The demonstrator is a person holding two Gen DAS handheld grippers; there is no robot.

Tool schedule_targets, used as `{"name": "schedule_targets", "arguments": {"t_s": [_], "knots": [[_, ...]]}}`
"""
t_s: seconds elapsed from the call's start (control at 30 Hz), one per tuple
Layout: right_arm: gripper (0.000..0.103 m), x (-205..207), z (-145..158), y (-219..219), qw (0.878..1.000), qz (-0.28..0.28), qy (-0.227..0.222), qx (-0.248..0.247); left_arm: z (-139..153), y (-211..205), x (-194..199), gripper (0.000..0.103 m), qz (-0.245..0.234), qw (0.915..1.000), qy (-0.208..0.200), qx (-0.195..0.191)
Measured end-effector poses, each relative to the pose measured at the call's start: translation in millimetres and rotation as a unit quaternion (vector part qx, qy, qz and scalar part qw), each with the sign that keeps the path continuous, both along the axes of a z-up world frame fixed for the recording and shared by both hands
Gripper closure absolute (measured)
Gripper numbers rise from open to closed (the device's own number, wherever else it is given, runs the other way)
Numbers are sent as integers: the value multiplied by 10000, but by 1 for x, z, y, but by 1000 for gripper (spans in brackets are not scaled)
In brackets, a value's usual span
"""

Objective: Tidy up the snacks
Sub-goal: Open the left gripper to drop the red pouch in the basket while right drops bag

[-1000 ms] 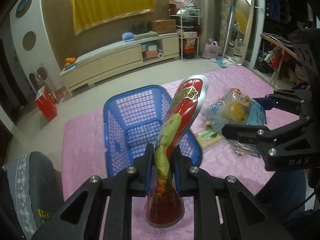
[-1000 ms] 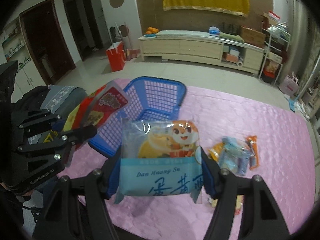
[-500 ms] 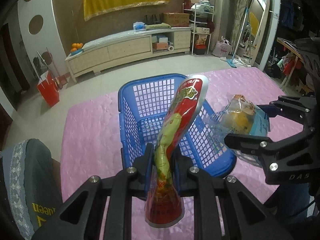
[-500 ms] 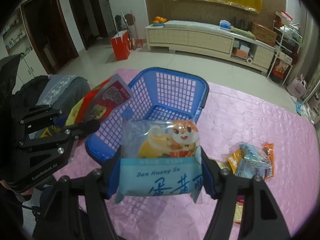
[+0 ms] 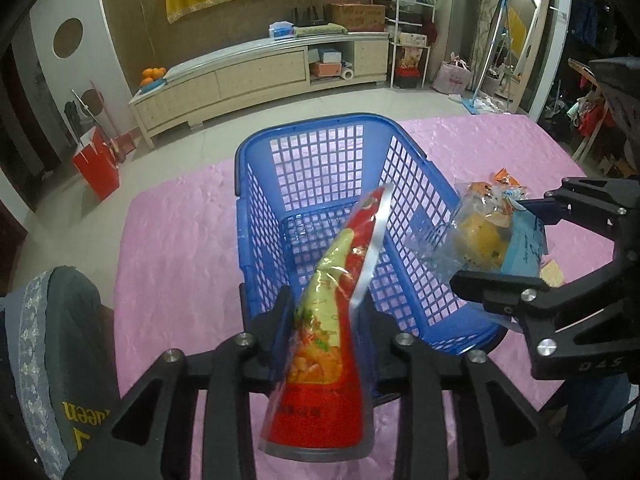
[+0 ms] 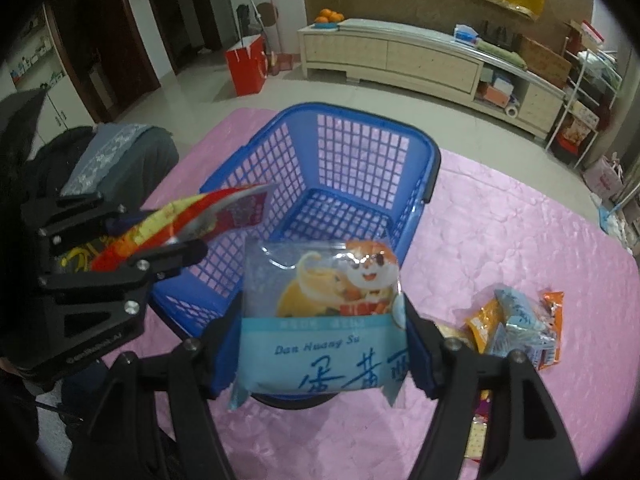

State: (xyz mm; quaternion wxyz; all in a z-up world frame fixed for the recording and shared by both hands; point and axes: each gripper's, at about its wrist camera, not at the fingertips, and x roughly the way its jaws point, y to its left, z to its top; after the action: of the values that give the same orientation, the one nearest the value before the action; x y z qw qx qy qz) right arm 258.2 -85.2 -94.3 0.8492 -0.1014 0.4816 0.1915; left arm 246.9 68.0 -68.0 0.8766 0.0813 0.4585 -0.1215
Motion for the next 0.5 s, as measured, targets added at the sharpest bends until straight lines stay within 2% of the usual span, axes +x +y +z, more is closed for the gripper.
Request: {"name": "schedule_targets", "arguments": {"t_s": [0.1,0.27,0.5], "knots": [[19,-4,-1,3,9997,11,-113,-213,5,-2,-7,60,-46,10000,-26,3],[16,-14,10,-3,9995,-59,-280,-153,9,-4,-17,50,-103,9999,-80,68],[16,-31,31,-25,9986,-273,-450,-45,21,-14,-40,48,-140,9997,-176,-16]]}}
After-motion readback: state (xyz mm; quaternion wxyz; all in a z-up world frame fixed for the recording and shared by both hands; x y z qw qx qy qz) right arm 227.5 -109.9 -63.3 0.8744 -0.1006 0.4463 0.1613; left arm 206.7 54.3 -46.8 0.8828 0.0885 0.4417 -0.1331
